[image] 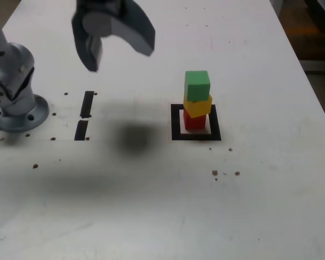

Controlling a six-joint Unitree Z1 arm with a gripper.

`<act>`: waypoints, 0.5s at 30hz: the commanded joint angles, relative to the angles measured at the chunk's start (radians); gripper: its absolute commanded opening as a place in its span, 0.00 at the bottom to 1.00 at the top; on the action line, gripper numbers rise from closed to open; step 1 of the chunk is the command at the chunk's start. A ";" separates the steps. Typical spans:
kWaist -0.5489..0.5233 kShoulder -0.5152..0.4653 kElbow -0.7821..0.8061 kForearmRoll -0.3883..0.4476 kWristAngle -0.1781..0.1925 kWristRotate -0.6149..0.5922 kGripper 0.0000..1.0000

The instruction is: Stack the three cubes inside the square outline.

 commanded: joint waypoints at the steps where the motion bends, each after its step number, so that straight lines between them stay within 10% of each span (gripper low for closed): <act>1: 0.002 -0.005 0.272 -0.138 0.006 0.002 1.00; 15: 0.004 -0.048 0.475 -0.285 0.035 0.004 1.00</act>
